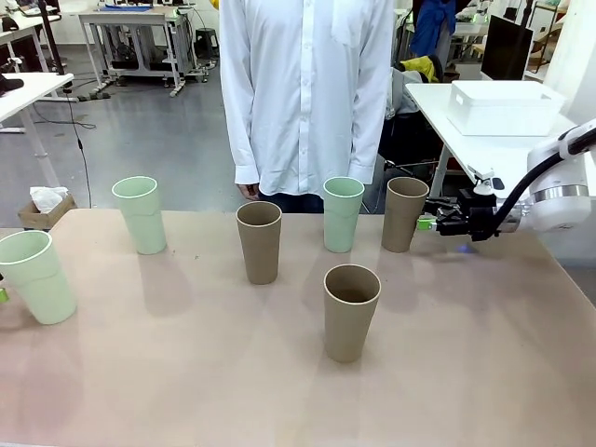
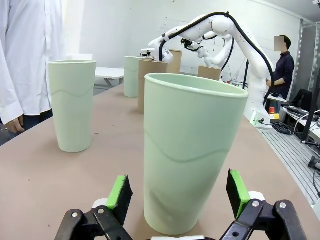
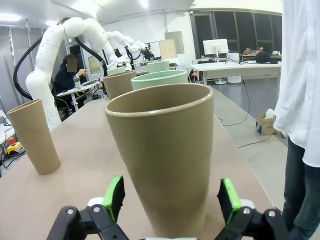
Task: Stack the cups and store them in the basket.
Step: Pick up two Reusable plastic cups , one in each hand.
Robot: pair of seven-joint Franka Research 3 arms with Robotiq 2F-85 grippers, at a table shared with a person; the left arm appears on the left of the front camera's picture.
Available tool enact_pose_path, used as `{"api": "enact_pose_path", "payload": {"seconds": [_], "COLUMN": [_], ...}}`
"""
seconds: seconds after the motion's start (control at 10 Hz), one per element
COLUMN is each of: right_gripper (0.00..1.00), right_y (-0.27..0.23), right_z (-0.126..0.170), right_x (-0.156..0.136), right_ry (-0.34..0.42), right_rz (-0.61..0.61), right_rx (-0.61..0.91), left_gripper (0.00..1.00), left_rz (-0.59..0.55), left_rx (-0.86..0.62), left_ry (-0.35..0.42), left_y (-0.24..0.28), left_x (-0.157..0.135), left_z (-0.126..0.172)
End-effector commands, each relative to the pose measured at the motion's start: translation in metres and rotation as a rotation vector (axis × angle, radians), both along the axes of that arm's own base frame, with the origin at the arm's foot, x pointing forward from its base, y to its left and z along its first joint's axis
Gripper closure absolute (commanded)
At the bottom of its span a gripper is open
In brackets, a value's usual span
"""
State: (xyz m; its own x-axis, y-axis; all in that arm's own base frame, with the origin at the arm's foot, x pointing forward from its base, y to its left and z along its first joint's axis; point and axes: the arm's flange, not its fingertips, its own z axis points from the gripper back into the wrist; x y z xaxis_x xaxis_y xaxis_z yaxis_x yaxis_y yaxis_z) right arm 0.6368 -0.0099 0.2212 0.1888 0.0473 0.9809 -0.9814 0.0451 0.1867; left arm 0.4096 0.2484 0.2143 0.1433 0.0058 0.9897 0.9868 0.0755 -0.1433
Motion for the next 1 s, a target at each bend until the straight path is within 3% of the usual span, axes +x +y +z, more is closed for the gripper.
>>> {"api": "enact_pose_path", "payload": {"seconds": [0.0,0.7,0.9], "right_gripper": [0.00,0.00,0.00], "right_y": [0.008,0.026,0.033], "right_z": [-0.001,-0.008,-0.010], "right_x": [0.008,0.008,0.008], "right_ry": [-0.028,-0.048,-0.052], "right_rz": [-0.012,-0.015,-0.011], "right_rx": [0.006,0.006,0.009], "left_gripper": [0.00,0.00,0.00], "left_rz": [-0.048,-0.038,-0.050], "left_rx": [-0.005,-0.019,-0.004], "left_ry": [-0.020,-0.103,-0.096], "left_y": [-0.013,-0.044,-0.049], "left_x": [-0.007,-0.020,-0.020], "left_z": [-0.001,-0.005,-0.008]}}
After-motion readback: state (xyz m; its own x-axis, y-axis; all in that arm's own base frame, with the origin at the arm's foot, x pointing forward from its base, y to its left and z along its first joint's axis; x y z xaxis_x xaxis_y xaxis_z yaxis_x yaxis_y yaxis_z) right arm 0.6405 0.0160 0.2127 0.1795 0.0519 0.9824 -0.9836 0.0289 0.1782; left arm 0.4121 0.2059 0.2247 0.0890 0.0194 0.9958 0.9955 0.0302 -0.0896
